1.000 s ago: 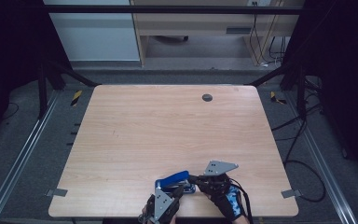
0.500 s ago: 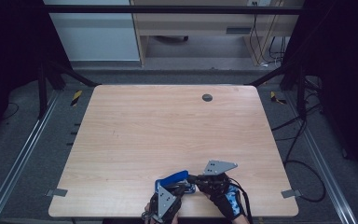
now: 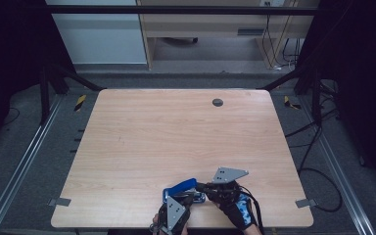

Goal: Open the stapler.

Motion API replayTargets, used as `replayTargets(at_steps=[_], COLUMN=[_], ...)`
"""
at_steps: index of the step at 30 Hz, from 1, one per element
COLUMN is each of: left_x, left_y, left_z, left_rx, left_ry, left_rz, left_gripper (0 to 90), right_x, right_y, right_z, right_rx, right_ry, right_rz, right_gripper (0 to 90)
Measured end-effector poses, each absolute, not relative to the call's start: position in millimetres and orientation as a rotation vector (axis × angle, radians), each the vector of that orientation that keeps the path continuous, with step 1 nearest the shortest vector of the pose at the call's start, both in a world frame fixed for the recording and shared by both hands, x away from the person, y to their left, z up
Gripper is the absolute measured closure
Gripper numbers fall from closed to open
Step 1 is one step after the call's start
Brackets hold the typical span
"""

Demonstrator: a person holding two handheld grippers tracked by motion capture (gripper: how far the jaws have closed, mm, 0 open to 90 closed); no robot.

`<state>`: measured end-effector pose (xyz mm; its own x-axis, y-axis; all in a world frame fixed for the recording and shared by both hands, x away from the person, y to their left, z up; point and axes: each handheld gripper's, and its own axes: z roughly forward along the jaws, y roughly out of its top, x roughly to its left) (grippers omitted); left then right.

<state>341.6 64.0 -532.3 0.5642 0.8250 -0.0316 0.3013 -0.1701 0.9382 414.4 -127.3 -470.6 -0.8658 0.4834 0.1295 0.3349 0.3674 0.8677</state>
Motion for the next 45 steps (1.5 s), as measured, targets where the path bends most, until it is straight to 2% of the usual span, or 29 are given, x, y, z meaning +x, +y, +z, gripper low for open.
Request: replayTargets(at_steps=[45], left_x=[340], left_y=[62], left_z=[-533], left_rx=[1.735], left_ry=[0.930], left_rz=[0.636], left_gripper=[89.8], right_x=[417], right_y=[-109], right_z=[-455], right_rx=[0.648], right_ry=[2.458], right_rz=[1.619], right_gripper=[90.0])
